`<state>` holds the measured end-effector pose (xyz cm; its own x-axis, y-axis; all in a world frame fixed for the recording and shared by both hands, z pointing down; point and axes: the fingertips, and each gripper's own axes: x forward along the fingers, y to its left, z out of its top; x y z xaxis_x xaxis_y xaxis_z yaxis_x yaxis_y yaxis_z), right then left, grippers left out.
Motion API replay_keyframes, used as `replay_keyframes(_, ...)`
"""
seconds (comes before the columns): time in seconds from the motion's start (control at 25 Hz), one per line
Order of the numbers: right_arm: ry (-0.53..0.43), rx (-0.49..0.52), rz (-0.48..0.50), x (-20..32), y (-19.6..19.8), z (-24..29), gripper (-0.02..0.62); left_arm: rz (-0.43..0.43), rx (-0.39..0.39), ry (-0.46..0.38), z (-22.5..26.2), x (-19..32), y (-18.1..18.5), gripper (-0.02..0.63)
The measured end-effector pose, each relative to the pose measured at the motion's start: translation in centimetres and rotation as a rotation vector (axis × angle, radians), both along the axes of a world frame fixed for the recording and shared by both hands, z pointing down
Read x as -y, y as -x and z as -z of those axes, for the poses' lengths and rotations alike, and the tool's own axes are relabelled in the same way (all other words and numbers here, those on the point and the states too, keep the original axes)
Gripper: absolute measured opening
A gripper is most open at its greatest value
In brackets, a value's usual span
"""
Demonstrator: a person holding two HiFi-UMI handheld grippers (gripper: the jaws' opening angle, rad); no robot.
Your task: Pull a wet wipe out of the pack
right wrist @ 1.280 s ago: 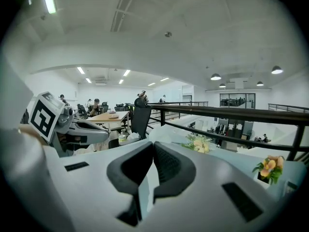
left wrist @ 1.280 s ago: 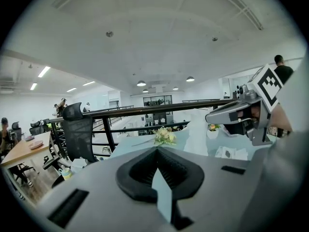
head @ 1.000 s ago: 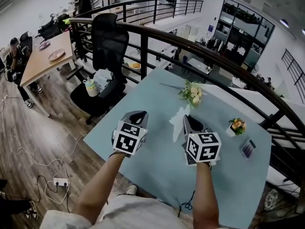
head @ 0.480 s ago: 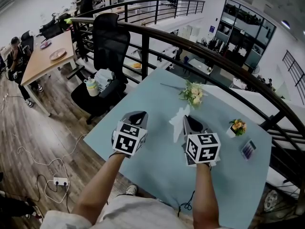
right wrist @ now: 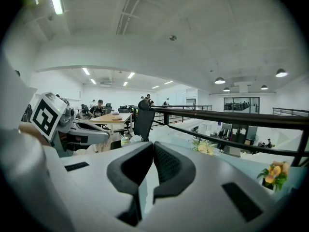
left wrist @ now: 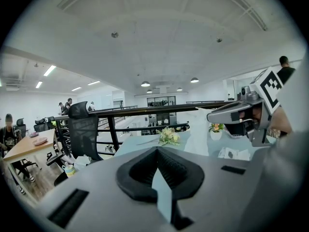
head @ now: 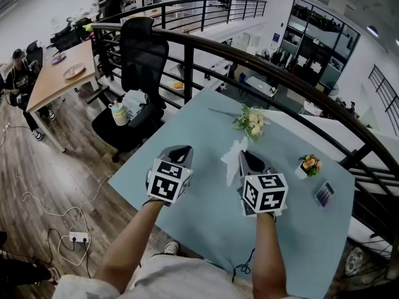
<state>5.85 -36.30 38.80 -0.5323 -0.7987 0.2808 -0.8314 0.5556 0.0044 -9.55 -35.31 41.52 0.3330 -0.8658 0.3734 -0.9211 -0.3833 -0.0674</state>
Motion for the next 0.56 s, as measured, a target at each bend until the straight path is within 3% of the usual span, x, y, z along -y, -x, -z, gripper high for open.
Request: replay_keyframes(0.56,0.001,0.003,0.004,-0.21,0.07,0.03,0.009,0.001,0.002,0.006,-0.23,-0.22,0.06,-0.008)
